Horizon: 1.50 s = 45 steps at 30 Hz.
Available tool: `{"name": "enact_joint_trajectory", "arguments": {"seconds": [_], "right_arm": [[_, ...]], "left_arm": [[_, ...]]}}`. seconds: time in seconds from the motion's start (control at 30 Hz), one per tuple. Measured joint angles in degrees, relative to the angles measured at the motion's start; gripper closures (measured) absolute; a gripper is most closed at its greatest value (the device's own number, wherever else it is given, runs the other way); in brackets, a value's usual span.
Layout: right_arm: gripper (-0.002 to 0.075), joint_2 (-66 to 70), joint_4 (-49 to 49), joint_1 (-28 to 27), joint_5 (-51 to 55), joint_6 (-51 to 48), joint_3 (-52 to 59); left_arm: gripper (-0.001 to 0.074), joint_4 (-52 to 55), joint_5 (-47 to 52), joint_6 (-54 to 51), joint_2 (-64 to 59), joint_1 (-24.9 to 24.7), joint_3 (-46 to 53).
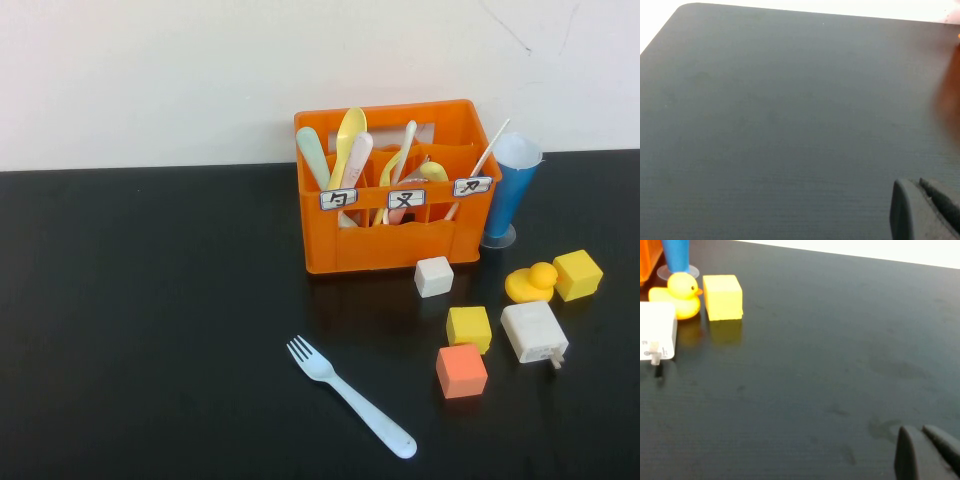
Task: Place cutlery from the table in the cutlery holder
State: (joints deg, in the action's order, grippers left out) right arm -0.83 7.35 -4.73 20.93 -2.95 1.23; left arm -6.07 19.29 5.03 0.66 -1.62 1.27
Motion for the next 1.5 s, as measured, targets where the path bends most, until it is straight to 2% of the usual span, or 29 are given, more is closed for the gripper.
{"name": "enact_joint_trajectory", "arguments": {"seconds": [0.93,1.03,1.2,1.23,1.3,1.5], "right_arm": [[0.0729,0.0,-0.2,0.0,0.0,0.3,0.0],[0.0729,0.0,-7.3,0.0,-0.8,3.0,0.0],[0.0729,0.0,-35.1,0.0,-3.2,14.9,0.4],[0.0729,0.0,-38.1,0.0,-3.5,15.8,0.4],[0.0729,0.0,-40.9,0.0,-4.5,16.2,0.4],[0.0729,0.0,-37.4,0.0,-6.7,12.6,0.4]], "left_arm": [[0.0736,0.0,-0.2,-0.1,0.0,0.0,0.0],[0.0736,0.0,-0.2,-0.1,0.0,0.0,0.0],[0.0736,0.0,-0.2,-0.1,0.0,0.0,0.0],[0.0736,0.0,-0.2,0.0,0.0,0.0,0.0],[0.0736,0.0,-0.2,0.0,0.0,0.0,0.0],[0.0736,0.0,-0.2,0.0,0.0,0.0,0.0]]}}
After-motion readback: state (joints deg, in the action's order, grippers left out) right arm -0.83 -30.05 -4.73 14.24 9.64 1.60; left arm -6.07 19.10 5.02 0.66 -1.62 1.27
